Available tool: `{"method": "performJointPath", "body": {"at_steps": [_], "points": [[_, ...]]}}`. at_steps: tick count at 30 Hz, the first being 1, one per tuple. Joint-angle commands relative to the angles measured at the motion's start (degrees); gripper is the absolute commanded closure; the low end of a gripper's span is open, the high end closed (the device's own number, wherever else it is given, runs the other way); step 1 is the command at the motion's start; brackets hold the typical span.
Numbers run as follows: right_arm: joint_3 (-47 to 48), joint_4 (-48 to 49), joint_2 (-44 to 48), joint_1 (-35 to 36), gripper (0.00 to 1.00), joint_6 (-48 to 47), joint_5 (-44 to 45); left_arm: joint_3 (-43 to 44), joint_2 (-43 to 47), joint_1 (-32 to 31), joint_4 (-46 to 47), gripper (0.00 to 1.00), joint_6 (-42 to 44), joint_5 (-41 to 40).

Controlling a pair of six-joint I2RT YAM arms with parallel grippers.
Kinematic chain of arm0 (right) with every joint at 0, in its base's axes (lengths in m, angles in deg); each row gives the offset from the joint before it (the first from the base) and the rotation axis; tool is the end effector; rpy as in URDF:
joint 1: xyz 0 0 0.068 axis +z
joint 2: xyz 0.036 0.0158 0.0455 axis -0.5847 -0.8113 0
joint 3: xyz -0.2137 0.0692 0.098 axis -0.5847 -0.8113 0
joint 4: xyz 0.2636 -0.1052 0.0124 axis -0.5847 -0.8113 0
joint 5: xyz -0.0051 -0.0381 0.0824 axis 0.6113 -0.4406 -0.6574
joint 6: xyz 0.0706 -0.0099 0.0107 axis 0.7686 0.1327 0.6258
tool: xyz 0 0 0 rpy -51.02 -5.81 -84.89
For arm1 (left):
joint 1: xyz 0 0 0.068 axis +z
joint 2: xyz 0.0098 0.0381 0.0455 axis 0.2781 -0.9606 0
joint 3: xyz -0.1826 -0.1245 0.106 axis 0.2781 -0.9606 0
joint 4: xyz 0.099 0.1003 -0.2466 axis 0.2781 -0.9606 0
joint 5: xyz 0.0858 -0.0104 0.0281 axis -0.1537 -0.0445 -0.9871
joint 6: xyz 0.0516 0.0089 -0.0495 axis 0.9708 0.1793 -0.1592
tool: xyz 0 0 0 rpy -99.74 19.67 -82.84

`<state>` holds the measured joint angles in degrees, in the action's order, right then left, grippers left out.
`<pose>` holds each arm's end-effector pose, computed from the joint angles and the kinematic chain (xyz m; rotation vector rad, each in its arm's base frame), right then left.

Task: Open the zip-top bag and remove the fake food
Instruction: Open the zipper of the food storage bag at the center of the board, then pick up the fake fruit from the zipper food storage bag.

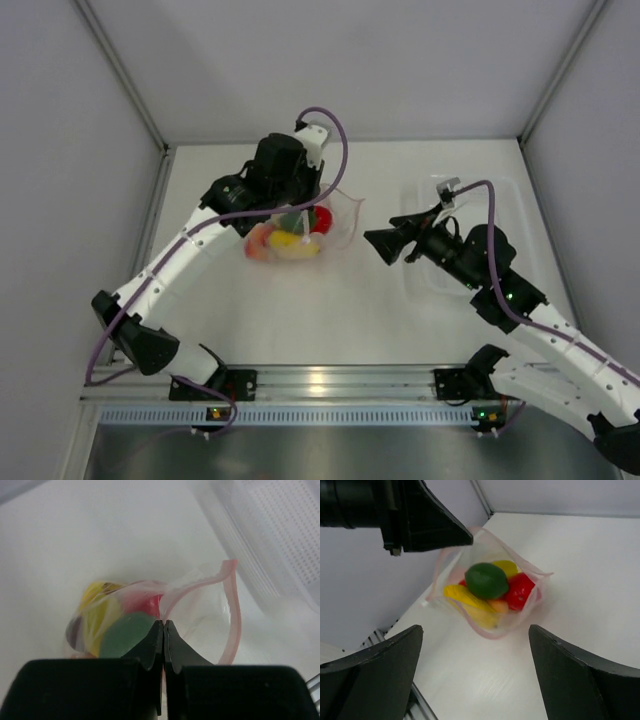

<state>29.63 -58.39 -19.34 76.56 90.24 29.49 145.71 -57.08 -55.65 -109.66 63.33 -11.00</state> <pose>0.1885 0.1686 0.3400 -0.2829 1.6156 0.9589 0.2809 -0.2243 0.3973 0.5585 2.0435 -0.3768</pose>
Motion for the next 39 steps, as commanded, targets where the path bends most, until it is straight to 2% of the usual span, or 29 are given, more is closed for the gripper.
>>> {"method": "performJointPath", "body": {"at_steps": [1, 6, 10, 12, 15, 18, 22, 23, 25, 29, 31, 35, 39], "points": [[0.47, -2.33, -0.33, 0.71, 0.13, 4.19, 1.19, -4.83, -0.53, -1.89, 9.22, 1.00, -7.70, -2.61], [-1.72, -4.01, 1.51, 0.19, 0.32, 6.99, 3.48, -11.50, 2.29, -3.47, 15.99, 1.00, -15.68, -7.18], [-4.45, -3.48, 4.32, -0.70, 0.44, 9.72, 2.43, -20.38, 7.56, -4.61, 23.37, 1.00, -20.71, -3.41], [-5.77, -3.22, 4.76, -0.87, 0.47, 9.90, 1.90, -20.31, 8.44, -5.40, 23.91, 1.00, -20.63, -4.10], [-6.92, -1.20, 3.98, -0.96, 0.49, 7.19, -1.08, -18.64, 8.10, -6.90, 24.00, 1.00, -19.84, -0.60], [-6.48, 0.56, 1.35, -0.96, 0.52, 3.14, -3.20, -16.80, 7.21, -7.43, 24.00, 1.00, -19.14, 6.86], [-6.04, 3.19, -2.60, -0.96, 0.57, 0.32, -7.32, -16.97, 7.65, -10.41, 24.52, 1.00, -18.08, 7.41], [-5.86, 4.42, -3.14, -0.96, 0.61, -0.29, -9.42, -17.32, 8.00, -10.68, 24.70, 1.00, -18.08, 7.24], [-5.78, 5.22, -4.54, -0.96, 0.62, -0.82, -9.79, -18.20, 8.62, -10.94, 25.05, 1.00, -18.34, 7.15], [-6.74, 6.01, -4.64, -1.05, 0.60, -3.27, -3.82, -19.43, 9.93, -11.03, 25.40, 1.00, -19.04, 7.23], [-6.57, 6.01, -5.77, -1.14, 0.58, -4.16, -4.25, -20.48, 10.81, -11.03, 26.63, 1.00, -19.57, 7.06], [-6.04, 5.40, -7.71, -1.14, 0.48, -8.45, -6.10, -20.75, 11.34, -11.03, 27.43, 1.00, -20.19, 6.97], [-6.21, 5.75, -9.21, -1.13, 0.46, -10.57, -6.01, -21.89, 11.78, -11.03, 28.83, 1.00, -20.98, 9.16]]}}
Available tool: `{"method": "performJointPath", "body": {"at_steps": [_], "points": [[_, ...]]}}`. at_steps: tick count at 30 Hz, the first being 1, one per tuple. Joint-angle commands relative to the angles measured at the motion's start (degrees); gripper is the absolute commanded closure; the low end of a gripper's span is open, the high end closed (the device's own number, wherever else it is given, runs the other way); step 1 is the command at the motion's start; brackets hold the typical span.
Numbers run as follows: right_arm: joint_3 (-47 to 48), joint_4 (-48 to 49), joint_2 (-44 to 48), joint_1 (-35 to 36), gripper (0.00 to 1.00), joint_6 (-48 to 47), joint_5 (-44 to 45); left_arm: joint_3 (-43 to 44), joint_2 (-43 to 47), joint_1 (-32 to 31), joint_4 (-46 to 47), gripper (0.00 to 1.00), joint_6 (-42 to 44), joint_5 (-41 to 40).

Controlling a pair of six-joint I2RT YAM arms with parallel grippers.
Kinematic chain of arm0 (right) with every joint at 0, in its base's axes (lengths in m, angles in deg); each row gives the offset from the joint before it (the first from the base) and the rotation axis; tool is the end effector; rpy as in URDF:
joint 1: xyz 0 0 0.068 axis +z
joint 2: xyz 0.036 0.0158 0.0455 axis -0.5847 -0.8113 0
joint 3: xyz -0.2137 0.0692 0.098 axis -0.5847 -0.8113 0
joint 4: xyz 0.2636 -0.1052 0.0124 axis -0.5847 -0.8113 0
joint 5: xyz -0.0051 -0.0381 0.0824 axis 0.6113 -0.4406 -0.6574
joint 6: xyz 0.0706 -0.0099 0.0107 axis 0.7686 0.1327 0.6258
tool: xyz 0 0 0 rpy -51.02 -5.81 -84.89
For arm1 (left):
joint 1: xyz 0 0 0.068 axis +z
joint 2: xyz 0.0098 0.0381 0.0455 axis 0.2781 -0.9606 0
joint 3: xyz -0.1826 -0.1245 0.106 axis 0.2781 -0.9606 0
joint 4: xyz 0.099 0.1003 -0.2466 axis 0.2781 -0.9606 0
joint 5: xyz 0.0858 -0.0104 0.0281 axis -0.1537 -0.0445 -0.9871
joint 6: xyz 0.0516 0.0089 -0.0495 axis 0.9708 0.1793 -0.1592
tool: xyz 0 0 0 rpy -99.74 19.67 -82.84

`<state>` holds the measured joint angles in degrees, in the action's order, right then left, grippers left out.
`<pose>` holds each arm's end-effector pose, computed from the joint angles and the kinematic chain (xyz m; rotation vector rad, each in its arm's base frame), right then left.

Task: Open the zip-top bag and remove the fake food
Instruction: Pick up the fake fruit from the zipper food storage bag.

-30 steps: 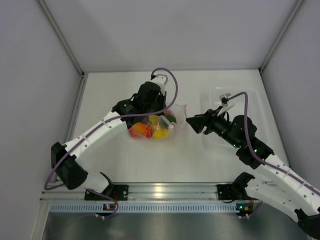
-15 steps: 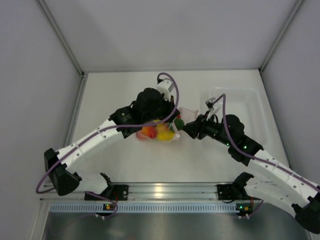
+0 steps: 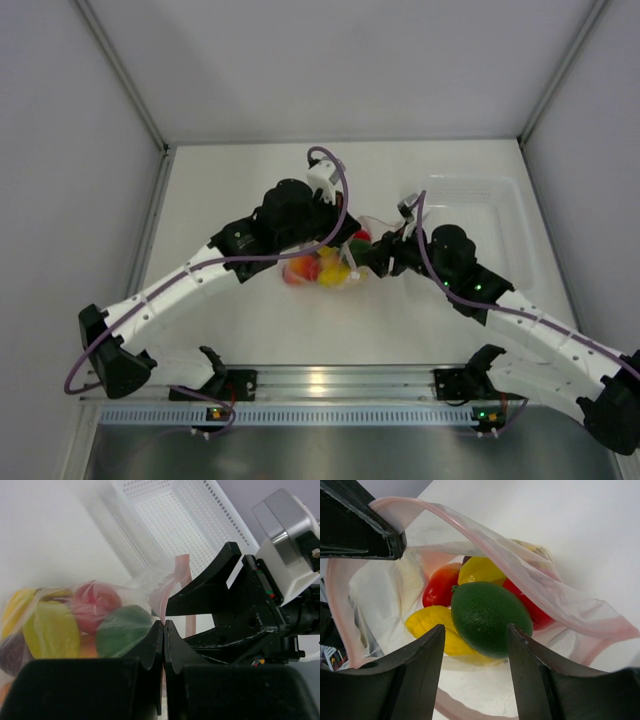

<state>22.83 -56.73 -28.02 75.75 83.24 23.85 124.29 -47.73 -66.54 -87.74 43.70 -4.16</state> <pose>0.2094 0.1890 0.2580 -0.4810 1.8211 0.8714 0.2225 -0.2712 0.3559 0.4569 1.9838 -0.8900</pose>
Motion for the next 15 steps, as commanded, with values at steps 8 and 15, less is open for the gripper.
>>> {"method": "performJointPath", "body": {"at_steps": [8, 15], "points": [[0.23, 4.28, -2.20, -0.24, 0.41, -5.86, -3.89, -3.02, 3.04, -0.15, 8.49, 1.00, -1.18, 3.13], [-0.73, 1.89, -1.41, 0.11, 0.32, -9.29, 0.15, -3.46, 3.74, -0.06, 8.49, 1.00, -0.83, 3.20]]}}
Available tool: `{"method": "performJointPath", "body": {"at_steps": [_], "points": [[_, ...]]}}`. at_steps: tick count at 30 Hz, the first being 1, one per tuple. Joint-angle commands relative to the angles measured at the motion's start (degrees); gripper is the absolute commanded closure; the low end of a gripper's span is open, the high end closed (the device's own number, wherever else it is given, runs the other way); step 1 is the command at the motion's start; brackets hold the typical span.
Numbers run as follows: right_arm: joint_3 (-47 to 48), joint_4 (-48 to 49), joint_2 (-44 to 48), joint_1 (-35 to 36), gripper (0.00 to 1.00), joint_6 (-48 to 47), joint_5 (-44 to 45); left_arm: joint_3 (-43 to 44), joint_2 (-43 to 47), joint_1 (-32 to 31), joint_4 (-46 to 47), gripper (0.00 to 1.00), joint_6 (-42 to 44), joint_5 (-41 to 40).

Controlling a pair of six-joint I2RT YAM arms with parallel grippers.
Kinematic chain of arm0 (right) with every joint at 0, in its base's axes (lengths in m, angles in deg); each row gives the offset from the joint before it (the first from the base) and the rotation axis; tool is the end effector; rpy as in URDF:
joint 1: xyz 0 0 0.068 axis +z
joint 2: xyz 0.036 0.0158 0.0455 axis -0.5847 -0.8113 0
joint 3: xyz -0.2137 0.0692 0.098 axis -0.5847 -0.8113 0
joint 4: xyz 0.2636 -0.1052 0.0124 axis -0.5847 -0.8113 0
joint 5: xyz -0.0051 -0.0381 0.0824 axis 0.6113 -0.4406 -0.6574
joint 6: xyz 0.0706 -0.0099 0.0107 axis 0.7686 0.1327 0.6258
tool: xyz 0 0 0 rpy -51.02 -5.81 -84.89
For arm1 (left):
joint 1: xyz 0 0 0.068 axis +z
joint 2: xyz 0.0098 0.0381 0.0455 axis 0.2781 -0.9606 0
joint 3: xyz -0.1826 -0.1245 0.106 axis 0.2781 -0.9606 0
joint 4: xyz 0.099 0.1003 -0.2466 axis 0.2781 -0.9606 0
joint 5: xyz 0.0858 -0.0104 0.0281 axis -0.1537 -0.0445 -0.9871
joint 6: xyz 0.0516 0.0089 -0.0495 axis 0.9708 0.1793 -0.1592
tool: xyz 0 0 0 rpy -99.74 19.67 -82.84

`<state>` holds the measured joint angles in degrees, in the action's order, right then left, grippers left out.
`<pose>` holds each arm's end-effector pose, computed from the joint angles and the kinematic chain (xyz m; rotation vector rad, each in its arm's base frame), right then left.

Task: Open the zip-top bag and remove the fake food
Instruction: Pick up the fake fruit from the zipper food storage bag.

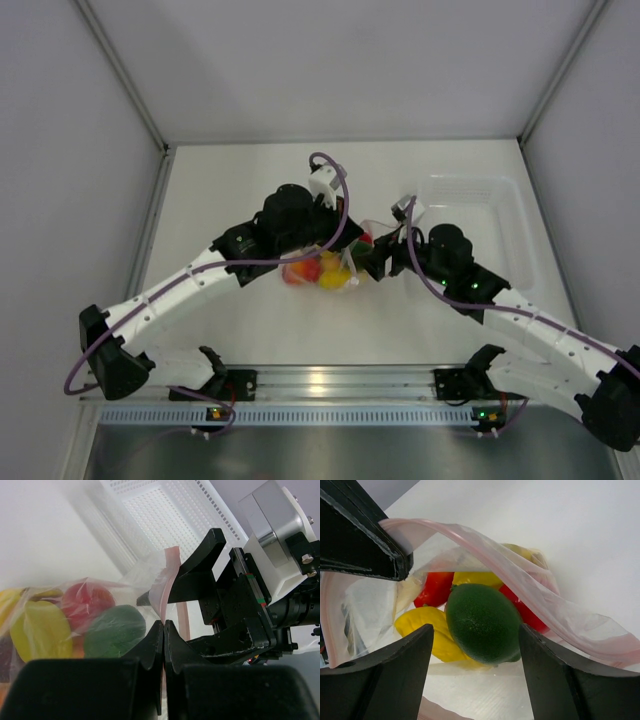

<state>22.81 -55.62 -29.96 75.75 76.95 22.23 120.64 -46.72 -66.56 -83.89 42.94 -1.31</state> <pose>0.2122 0.1935 0.2515 -0.5992 1.7892 0.8179 0.2198 -0.2727 0.3450 0.4777 1.9708 -0.9531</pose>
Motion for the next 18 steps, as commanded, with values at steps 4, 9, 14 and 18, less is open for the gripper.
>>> {"method": "performJointPath", "body": {"at_steps": [4, 9, 14, 18], "points": [[-1.51, 1.74, 0.36, 0.55, 0.22, -3.88, 1.77, 0.54, 2.74, -0.12, 5.08, 1.00, 0.38, 1.85], [-2.03, 3.67, -0.87, 1.26, 0.21, -4.15, 0.55, 0.02, 2.65, -0.04, 6.05, 1.00, 0.29, 4.58], [-1.24, 5.35, -3.33, 1.69, 0.21, -3.35, -1.13, -1.48, 3.62, -0.04, 8.16, 1.00, -0.24, 6.42], [-0.62, 5.96, -5.87, 2.48, 0.23, -2.39, 0.54, -2.44, 3.79, -0.04, 8.86, 1.00, -0.41, 5.81]]}}
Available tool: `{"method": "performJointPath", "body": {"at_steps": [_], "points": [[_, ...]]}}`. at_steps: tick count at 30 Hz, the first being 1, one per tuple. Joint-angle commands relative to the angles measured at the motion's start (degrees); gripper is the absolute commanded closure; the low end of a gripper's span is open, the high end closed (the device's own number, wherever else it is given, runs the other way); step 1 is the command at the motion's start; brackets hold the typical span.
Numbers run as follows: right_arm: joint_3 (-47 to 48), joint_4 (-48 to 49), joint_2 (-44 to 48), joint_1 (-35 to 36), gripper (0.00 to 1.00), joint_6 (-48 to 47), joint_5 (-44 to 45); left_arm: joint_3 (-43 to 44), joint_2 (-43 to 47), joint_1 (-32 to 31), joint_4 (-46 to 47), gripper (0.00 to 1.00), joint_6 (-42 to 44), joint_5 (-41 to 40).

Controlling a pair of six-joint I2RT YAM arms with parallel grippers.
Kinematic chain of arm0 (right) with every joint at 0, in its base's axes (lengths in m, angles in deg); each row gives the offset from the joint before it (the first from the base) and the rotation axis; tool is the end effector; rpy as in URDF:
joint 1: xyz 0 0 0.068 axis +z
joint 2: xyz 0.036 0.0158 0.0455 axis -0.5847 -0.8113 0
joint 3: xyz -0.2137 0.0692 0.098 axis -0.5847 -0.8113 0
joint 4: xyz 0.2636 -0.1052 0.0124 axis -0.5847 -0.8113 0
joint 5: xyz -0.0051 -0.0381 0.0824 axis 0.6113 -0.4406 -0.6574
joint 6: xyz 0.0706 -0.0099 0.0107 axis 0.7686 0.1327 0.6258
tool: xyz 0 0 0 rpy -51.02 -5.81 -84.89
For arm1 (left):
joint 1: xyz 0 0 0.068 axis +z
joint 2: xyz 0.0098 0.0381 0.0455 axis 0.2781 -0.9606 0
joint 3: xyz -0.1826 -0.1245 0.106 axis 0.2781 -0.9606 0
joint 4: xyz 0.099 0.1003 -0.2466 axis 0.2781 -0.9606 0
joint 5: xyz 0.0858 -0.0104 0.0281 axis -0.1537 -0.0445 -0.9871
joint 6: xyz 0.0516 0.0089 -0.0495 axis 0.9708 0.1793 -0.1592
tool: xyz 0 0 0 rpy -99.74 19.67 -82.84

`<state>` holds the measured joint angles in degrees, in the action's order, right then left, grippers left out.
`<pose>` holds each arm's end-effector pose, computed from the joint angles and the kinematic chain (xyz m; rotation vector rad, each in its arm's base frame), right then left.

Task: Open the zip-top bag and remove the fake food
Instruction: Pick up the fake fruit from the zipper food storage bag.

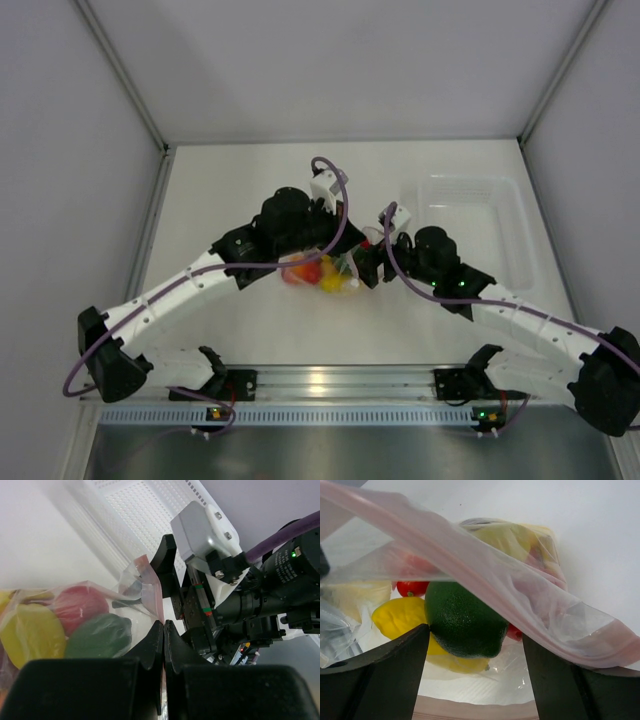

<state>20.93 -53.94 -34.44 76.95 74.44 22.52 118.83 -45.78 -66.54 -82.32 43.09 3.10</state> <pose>0.2146 0.2032 0.2208 -0.6693 1.8493 0.7800 0.2145 -0.2733 0.3415 0.5360 1.9594 -1.0253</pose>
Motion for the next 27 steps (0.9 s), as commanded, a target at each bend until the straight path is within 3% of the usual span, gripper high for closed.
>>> {"method": "performJointPath", "body": {"at_steps": [1, 14, 23, 25, 27], "points": [[0.47, 5.15, -1.40, 1.37, 0.24, 1.17, 0.87, -1.24, 3.03, -0.06, 7.81, 1.00, -0.91, 1.40], [-0.15, 12.19, -6.75, 3.21, 0.27, 5.05, 2.54, -4.41, 4.53, -0.06, 11.07, 1.00, -2.85, 1.39], [0.03, 14.47, -8.96, 4.53, 0.21, 6.19, 2.72, -5.20, 5.32, -0.06, 10.98, 1.00, -2.76, 0.87], [-0.33, 15.09, -9.22, 4.71, 0.23, 6.63, 2.63, -5.11, 5.41, -0.06, 11.07, 1.00, -2.76, 0.78], [0.02, 15.18, -9.92, 4.62, 0.35, 6.63, 2.63, -5.20, 5.58, -0.06, 11.07, 1.00, -2.76, 0.70]]}}
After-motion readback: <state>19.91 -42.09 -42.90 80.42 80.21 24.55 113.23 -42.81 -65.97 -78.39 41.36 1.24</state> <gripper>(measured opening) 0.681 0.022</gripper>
